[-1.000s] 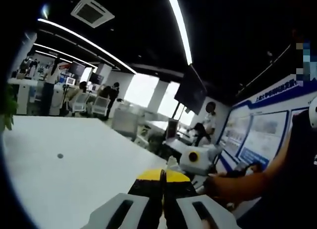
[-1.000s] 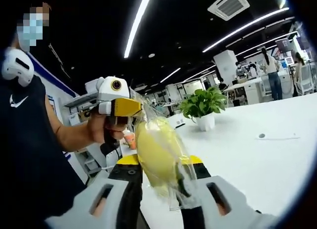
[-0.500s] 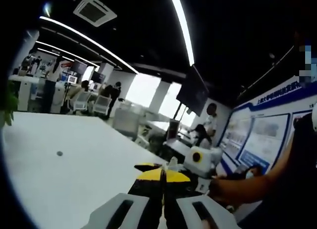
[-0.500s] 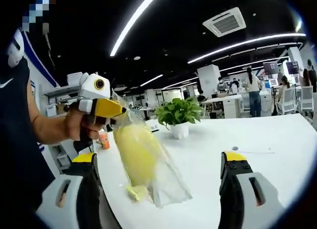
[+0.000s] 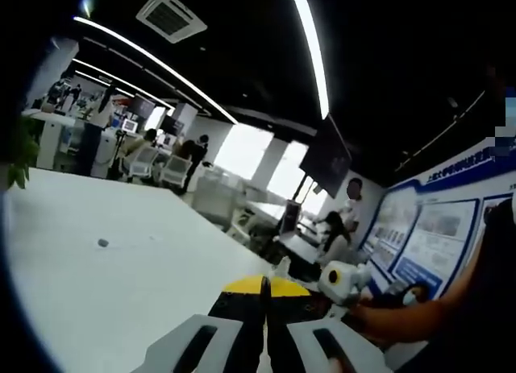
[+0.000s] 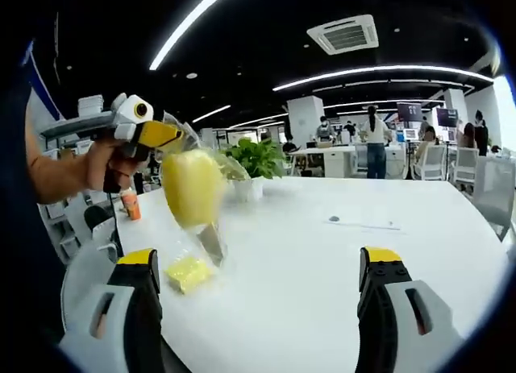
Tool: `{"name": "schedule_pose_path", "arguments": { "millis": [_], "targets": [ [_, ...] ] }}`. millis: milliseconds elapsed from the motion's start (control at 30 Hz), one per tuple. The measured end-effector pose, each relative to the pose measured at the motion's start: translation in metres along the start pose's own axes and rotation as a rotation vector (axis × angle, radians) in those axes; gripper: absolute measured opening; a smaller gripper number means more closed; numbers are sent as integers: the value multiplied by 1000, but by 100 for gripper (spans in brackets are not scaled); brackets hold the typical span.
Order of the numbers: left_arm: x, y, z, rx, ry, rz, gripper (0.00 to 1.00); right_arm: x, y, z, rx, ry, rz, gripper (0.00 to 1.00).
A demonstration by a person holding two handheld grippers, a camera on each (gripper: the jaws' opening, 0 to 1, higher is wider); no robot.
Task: Compare the silicone blocks by pressing each to a similar depth, holding the contact briefly, and releasing to observe deformation and rebound differences across the visible hardness samples.
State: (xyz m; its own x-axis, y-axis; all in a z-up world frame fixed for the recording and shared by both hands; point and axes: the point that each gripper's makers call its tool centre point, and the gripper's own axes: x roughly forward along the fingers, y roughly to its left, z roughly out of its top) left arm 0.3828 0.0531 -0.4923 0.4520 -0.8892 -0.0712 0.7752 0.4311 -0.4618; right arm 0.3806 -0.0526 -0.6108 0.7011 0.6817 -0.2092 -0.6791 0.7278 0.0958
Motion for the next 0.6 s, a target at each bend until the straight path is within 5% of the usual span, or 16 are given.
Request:
{"name": "schedule_pose_path", "arguments": {
  "millis": [600],
  "targets": [
    [3, 22, -31, -126, -19, 44, 0, -21, -5, -39, 19, 48, -59, 97]
  ]
}}
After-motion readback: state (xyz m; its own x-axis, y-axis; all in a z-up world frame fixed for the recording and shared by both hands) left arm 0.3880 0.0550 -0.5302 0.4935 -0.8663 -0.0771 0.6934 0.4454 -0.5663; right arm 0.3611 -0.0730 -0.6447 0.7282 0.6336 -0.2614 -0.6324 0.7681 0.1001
